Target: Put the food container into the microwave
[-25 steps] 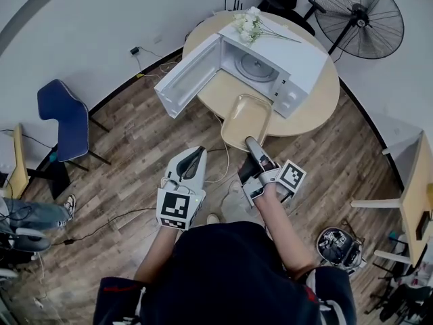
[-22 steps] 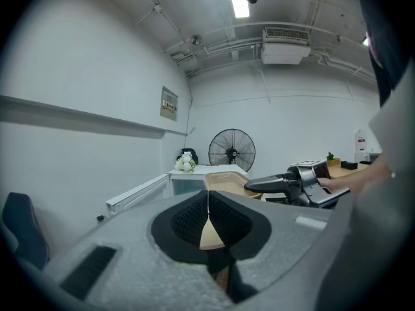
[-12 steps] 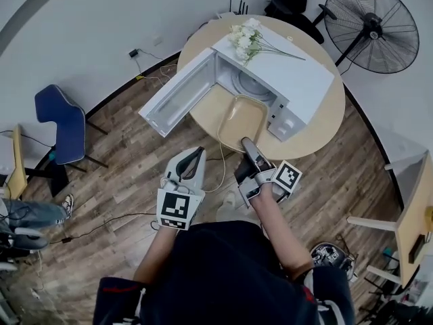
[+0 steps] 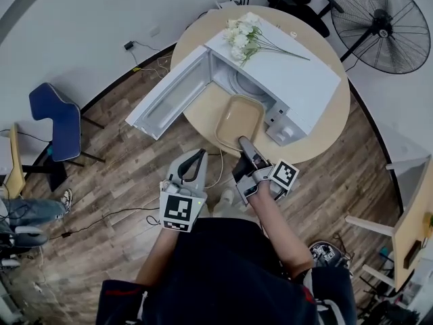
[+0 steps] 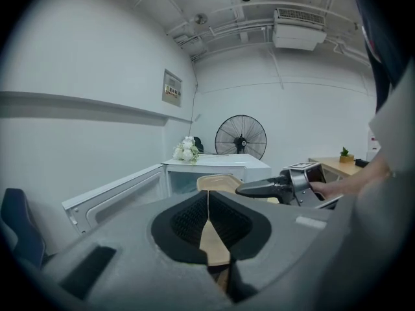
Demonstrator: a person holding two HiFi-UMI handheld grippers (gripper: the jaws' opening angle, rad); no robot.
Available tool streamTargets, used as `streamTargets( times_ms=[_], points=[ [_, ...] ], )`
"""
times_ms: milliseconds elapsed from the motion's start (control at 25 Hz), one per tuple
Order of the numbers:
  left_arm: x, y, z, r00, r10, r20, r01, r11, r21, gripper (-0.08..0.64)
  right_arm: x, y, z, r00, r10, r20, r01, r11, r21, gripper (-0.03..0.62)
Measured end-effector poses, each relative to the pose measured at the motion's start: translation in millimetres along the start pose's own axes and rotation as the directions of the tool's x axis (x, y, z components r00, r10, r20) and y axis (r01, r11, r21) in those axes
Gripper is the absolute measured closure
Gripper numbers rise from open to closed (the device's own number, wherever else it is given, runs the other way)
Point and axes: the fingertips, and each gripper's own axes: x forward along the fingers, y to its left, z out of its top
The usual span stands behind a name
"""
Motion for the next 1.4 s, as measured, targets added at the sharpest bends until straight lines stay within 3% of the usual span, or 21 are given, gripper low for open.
streamTargets(
  times_ms=[240, 480, 960, 1400],
  points=[
    [15, 20, -9, 1.0, -0.021, -0.023, 0.02, 1.0, -0.023, 0.541, 18, -11, 5, 0.999, -0.033, 0.023, 0.032, 0.999, 0.019, 0.367],
    [40, 38, -11, 0.993, -0.105, -0.046, 0.105, 0.994, -0.007, 0.54, 39, -23, 12, 0.994, -0.056, 0.089, 0.052, 0.997, 0.048, 0.367],
    [80, 67, -46, 0.961, -0.241, -0.138, 0.239, 0.971, -0.034, 0.54, 87, -70, 37, 0.975, -0.122, 0.188, 0.106, 0.99, 0.096, 0.367],
    [108, 83, -64, 0.939, -0.288, -0.19, 0.292, 0.957, -0.011, 0.54, 110, -98, 68, 0.948, -0.121, 0.294, 0.081, 0.986, 0.144, 0.367]
  ],
)
